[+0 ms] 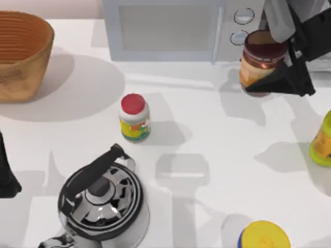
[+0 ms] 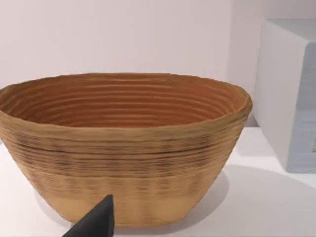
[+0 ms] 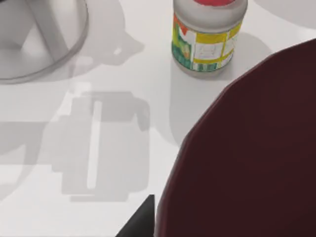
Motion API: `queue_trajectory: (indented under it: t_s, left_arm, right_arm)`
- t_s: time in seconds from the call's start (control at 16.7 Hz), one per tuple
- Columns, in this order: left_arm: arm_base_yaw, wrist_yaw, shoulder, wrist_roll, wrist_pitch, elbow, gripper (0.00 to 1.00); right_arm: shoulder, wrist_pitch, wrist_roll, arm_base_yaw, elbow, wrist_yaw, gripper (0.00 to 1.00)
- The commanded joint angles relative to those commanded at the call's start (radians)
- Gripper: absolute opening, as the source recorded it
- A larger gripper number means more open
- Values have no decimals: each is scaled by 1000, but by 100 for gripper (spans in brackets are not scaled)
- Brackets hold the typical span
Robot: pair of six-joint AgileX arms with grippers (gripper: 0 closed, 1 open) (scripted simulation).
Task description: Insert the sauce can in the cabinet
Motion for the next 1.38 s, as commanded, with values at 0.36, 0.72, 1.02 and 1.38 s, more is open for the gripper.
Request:
queue_trajectory:
  t_s: [0.36,0.72,1.02,1.38]
  left_arm:
    - [0,0,0,0,0,0,100]
    - [0,0,0,0,0,0,100]
    - [0,0,0,0,0,0,100]
    - [0,0,0,0,0,0,100]
  right_arm:
    - [-239,125,178,-8,-247,117,0]
    - [-834,417,516,-52,-704,356,0]
    - [-1421,709,858,-102,-1151,584,0]
    - [-1896,986,1208,-143,-1579,795,0]
